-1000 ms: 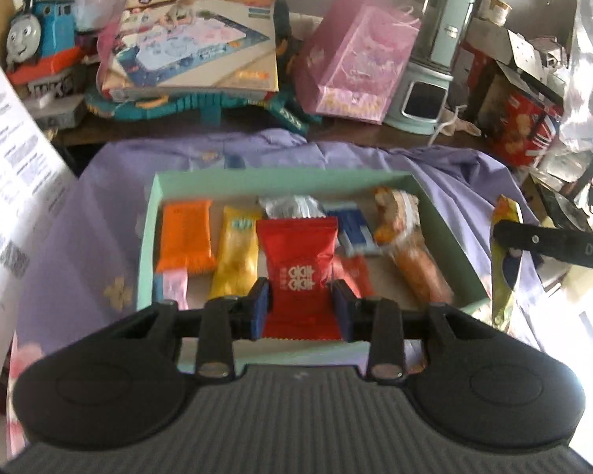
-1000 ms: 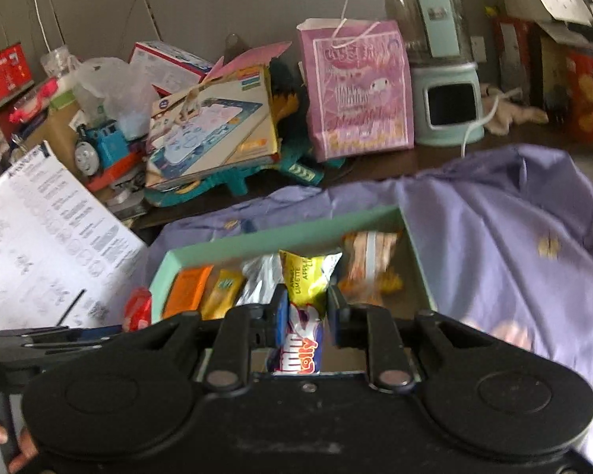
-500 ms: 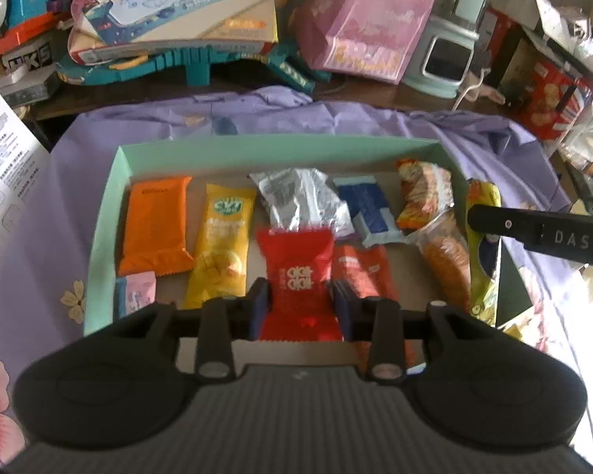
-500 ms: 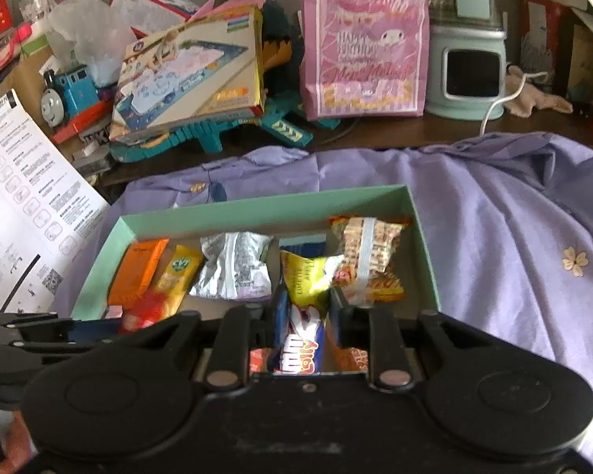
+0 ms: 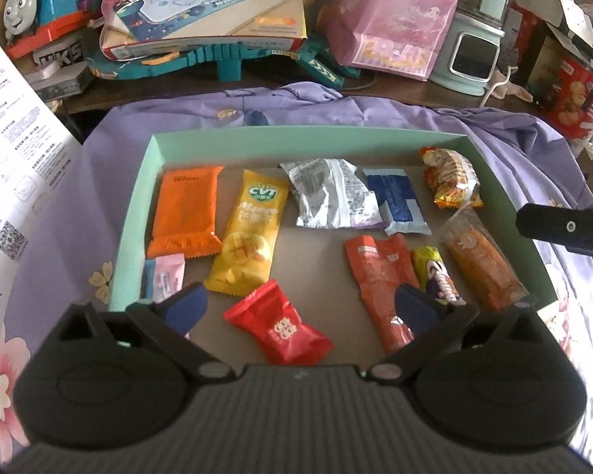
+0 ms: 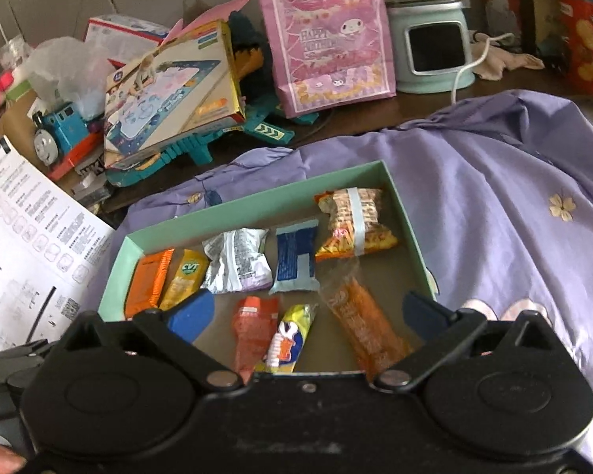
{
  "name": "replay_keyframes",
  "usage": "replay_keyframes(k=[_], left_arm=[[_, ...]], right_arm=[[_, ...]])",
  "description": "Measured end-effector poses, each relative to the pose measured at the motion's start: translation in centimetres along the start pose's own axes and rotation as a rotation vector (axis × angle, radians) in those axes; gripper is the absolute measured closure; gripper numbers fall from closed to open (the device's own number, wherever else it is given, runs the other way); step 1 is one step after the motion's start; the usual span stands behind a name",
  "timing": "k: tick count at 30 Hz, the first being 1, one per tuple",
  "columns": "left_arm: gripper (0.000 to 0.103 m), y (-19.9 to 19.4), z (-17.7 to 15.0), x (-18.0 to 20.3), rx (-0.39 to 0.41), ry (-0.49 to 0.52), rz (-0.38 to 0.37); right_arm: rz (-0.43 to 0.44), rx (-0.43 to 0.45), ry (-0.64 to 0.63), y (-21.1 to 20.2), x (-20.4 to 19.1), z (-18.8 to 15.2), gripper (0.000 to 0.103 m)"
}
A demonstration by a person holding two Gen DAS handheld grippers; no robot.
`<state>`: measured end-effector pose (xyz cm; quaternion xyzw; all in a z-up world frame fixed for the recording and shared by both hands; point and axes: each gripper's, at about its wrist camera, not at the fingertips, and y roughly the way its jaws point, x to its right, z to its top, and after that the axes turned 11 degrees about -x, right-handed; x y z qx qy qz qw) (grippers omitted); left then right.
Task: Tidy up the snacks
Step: 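Place red candy pack in tray with left tool while right tool places candy stick, then move both tools back toward the remaining snacks beside the tray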
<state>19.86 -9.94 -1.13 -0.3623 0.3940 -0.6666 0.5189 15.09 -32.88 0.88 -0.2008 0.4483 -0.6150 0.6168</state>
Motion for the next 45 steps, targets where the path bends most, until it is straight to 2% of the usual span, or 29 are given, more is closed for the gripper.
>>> replay_keyframes(k=[11,17,25,33,39,45], left_arm=[[0.000,-3.6,-2.2,1.0,0.032,0.022,-0.011],[0.000,-4.5,-4.6,0.9,0.022,0.027,-0.010],[0.000,-2.5,-8.8,0.9,-0.075,0.017,-0.005],[0.000,-0.2,-11.2,3.4,-0.120,0.129,0.026],[0.000,0.5,-11.4,2.2,-0.116,0.135,0.054],[0.000,0.3,-11.3,-1.0,-0.130,0.027,0.040]], right_arm=[[0.012,0.029,0.001,-4.2,0.0,-2.7,0.000],[0.011,0.032,0.020,-6.0,0.9,-4.9,0.000],[0.015,-0.039,0.075,-4.9,2.6,-8.7,0.000],[0.015,-0.114,0.123,-2.5,4.0,-12.4,0.000],[-0.033,-0.131,0.023,-1.2,2.9,-14.0,0.000],[-0.050,-0.158,-0.103,0.5,0.7,-14.2,0.010]])
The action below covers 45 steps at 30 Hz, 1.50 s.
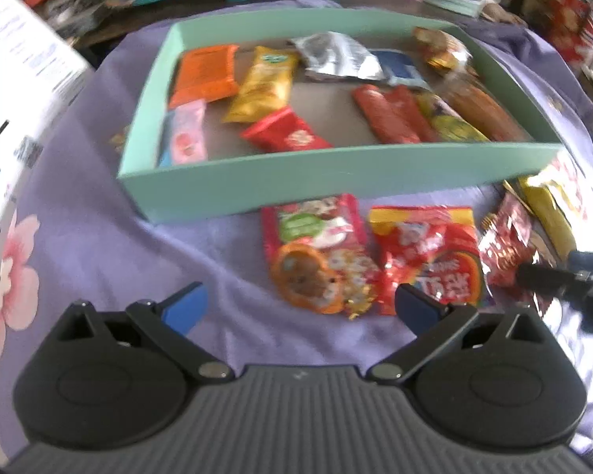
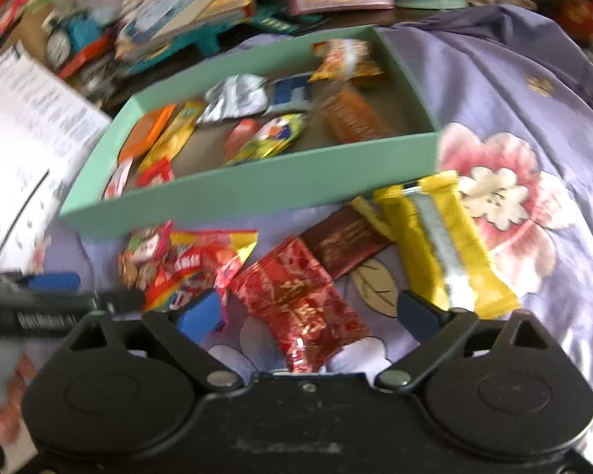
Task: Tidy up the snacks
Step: 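Move both tools back toward the remaining snacks beside the tray, then grasp Skittles bag with left tool while right tool grasps red gift-wrapped pack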
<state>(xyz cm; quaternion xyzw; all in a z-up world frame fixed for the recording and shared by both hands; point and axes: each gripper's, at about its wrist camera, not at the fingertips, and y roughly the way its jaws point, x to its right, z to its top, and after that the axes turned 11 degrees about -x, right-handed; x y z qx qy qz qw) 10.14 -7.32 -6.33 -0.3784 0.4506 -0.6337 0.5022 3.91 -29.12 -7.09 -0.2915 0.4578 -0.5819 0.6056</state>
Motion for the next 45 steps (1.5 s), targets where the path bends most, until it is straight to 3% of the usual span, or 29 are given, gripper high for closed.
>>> replay_keyframes(k=[3,5,7,16,21,27,33,38,45], left_arm=[[0.000,-0.1,0.3,-0.6,0.007,-0.020,-0.004],[0.000,-0.2,0.6,-0.4,0.012,-0.020,-0.009],[0.000,-0.4,0.8,-0.1,0.016,-0.014,-0.018],[0.000,-0.7,1.9,4.1,0.034,0.060,-0.068],[0.001,0.9,2.6,7.1,0.015,0.112,-0.064],[0.031,2.6,2.4,9.0,-0.010,0.194,-0.049],[0.031,3.2,1.7,9.4,0.001,0.238,-0.026],[0.045,2.5,1.5,9.6,0.017,0.248,-0.012],[0.046,0.5,0.4,8.5,0.025,0.245,-0.071]], right_arm=[[-0.007,-0.020,-0.070,0.7,-1.3,-0.2,0.024],[-0.050,-0.023,-0.115,1.1,-2.0,-0.4,0.049],[-0.057,-0.028,-0.112,1.1,-1.8,-0.6,0.059],[-0.046,-0.012,0.043,-0.7,3.0,-2.3,0.060],[-0.041,0.002,0.057,-1.1,3.7,-3.2,0.059],[-0.016,0.012,0.068,-1.0,4.3,-3.2,0.059],[-0.028,0.030,0.046,-1.0,3.9,-3.6,0.057],[-0.050,0.032,0.032,-1.1,3.4,-3.5,0.060],[0.014,0.023,0.093,-2.1,4.0,-3.3,0.062]])
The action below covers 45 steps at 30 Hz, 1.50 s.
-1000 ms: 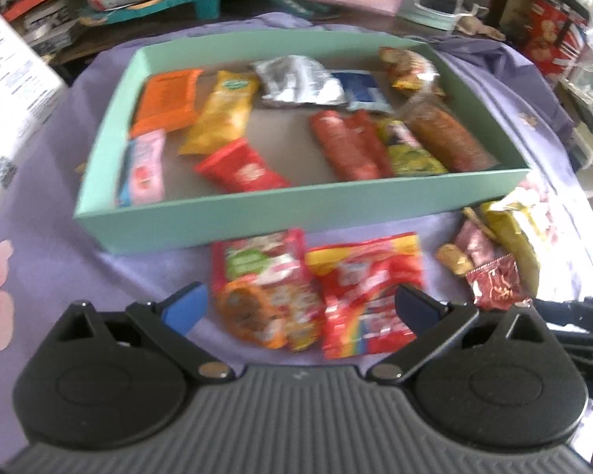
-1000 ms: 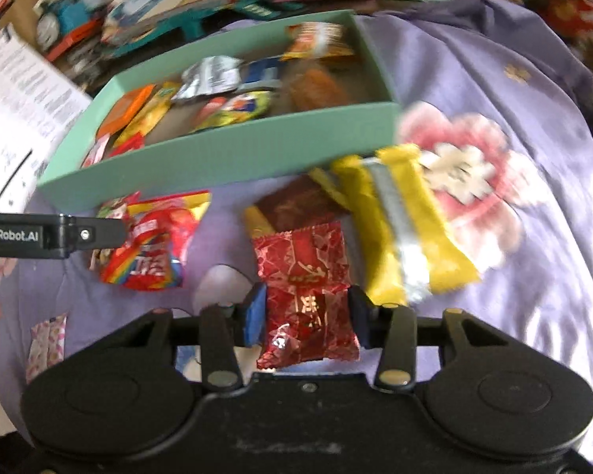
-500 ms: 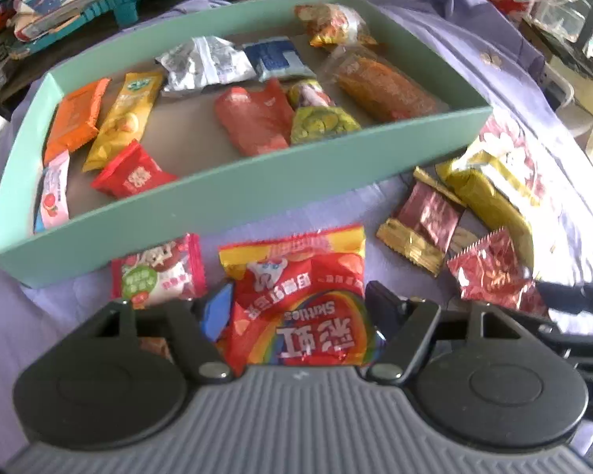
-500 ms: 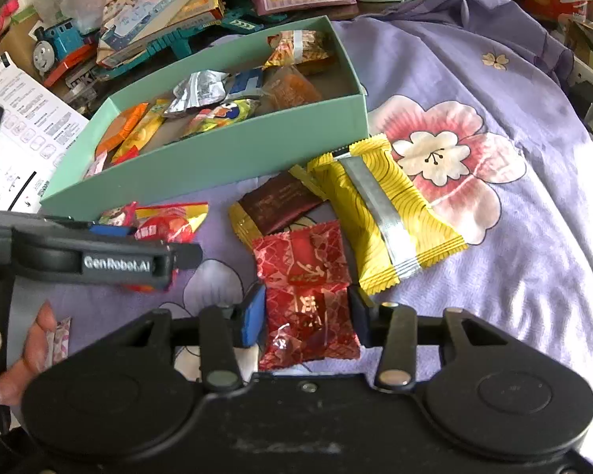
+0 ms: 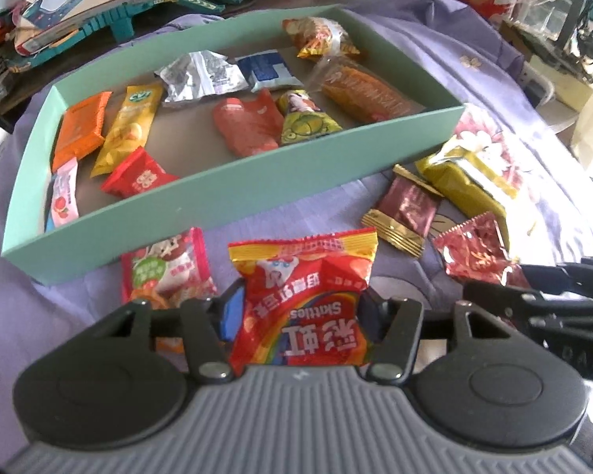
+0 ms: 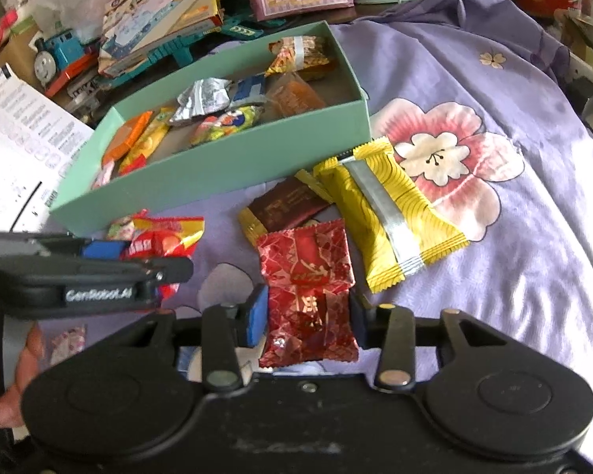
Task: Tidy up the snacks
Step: 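Grasp Skittles bag with left tool while right tool grasps red gift-wrapped pack, then lower Skittles bag into tray with left tool while right tool drops red pack there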
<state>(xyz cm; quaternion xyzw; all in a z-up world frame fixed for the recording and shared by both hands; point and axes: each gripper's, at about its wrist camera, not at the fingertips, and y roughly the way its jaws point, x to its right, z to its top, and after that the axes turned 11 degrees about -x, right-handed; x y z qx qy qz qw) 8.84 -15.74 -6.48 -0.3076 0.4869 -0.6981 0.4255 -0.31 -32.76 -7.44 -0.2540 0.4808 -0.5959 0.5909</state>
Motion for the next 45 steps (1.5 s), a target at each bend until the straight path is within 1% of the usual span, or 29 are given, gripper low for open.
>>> replay_keyframes(k=[6,10,13,17,20,24,27,31,38,41,42,43,44,45], left_arm=[[0.046,-2.9,-1.1,-1.6,0.042,-0.046,-0.048],[0.046,-5.0,-0.9,-3.3,0.087,-0.088,-0.055],[0.046,-6.5,0.2,-5.2,0.139,-0.123,-0.042],[0.046,-8.3,1.9,-8.2,0.204,-0.165,-0.001],[0.046,-8.9,3.0,-10.6,0.229,-0.207,0.027],[0.046,-8.7,3.9,-13.7,0.226,-0.272,0.041],[0.046,-8.0,4.4,-15.0,0.214,-0.291,0.046],[0.046,-6.5,4.9,-15.5,0.189,-0.293,0.044],[0.046,-4.6,5.3,-16.1,0.159,-0.304,0.040],[0.043,-4.0,5.5,-16.2,0.148,-0.304,0.056],[0.035,-4.0,5.5,-16.2,0.146,-0.306,0.068],[0.018,-3.9,5.5,-16.2,0.147,-0.310,0.082],[0.009,-4.0,5.4,-16.1,0.153,-0.315,0.095],[0.000,-4.1,5.3,-16.0,0.166,-0.319,0.111]], right_arm=[[0.034,0.030,0.006,-1.8,-0.8,0.7,0.062],[0.071,0.057,0.015,-3.3,-1.6,2.6,0.062],[0.105,0.081,0.013,-3.9,-2.8,5.2,0.062],[0.131,0.111,-0.013,-4.2,-5.2,8.3,0.062],[0.144,0.118,-0.036,-3.8,-7.1,10.5,0.062],[0.149,0.110,-0.069,-2.5,-9.8,13.2,0.062],[0.154,0.098,-0.084,-1.2,-11.4,14.6,0.062],[0.148,0.074,-0.101,0.5,-12.9,15.8,0.062],[0.138,0.035,-0.108,3.1,-13.5,16.8,0.061],[0.145,0.032,-0.105,3.7,-13.6,17.1,0.054],[0.150,0.032,-0.101,3.7,-13.6,17.2,0.036],[0.153,0.034,-0.092,3.8,-13.6,17.2,0.012],[0.154,0.045,-0.082,3.6,-13.5,17.1,0.003],[0.153,0.062,-0.077,3.3,-13.4,17.0,0.000]])
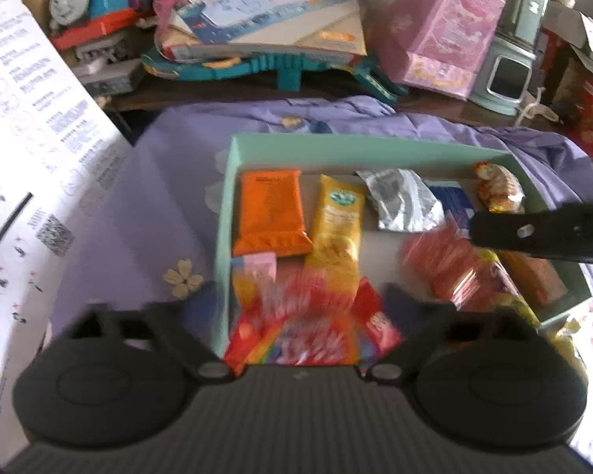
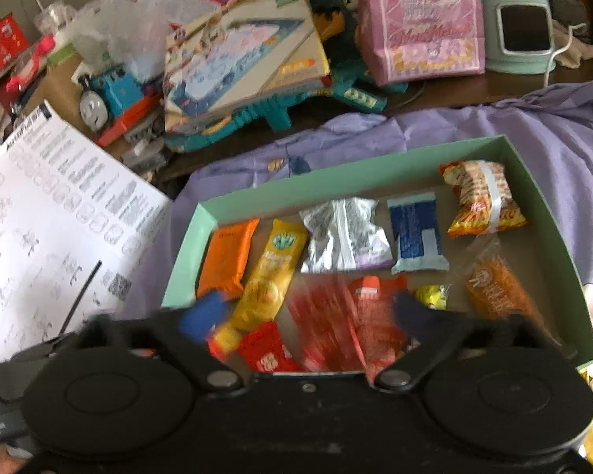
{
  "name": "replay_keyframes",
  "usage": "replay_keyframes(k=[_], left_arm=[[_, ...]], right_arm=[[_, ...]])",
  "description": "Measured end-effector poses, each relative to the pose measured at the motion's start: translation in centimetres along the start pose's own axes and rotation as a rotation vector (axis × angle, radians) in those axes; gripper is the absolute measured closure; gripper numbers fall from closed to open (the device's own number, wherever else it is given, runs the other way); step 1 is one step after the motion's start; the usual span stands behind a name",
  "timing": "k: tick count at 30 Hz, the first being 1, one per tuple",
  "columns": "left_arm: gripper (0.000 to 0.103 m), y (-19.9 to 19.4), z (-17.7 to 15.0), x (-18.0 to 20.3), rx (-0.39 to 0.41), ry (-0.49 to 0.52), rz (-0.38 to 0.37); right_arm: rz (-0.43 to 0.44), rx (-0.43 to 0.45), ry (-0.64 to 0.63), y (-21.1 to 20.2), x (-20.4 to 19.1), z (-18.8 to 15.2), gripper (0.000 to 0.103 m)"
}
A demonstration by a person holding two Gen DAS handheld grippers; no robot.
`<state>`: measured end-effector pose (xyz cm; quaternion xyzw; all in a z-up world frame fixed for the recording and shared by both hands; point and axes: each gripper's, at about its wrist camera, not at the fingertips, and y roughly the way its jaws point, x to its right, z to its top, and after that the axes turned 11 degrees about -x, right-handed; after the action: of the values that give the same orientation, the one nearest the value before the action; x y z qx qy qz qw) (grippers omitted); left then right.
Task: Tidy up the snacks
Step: 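Lower Skittles bag into tray with left tool while right tool drops red pack there, then move both tools back to the snacks beside the tray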
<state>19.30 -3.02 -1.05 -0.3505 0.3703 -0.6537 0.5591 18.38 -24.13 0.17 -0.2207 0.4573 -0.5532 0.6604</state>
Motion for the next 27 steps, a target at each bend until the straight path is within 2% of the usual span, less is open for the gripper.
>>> replay_keyframes(k=[2,13,27], left_arm=[[0.000,-0.3,-0.1,0.1,0.018,-0.001,0.012],[0.000,-0.9,-1.0,1.0,-0.019,-0.018,-0.021],[0.000,-5.5,-3.6,3.1,0.021,0.025,-0.042]], right_arm=[[-0.008,0.011,-0.006,-0.4,0.0,-0.1,0.000],[-0.046,0.011,0.009,-2.3,1.1,-1.8,0.000],[-0.044,0.060,0.030,-7.8,2.1,-5.1,0.000]])
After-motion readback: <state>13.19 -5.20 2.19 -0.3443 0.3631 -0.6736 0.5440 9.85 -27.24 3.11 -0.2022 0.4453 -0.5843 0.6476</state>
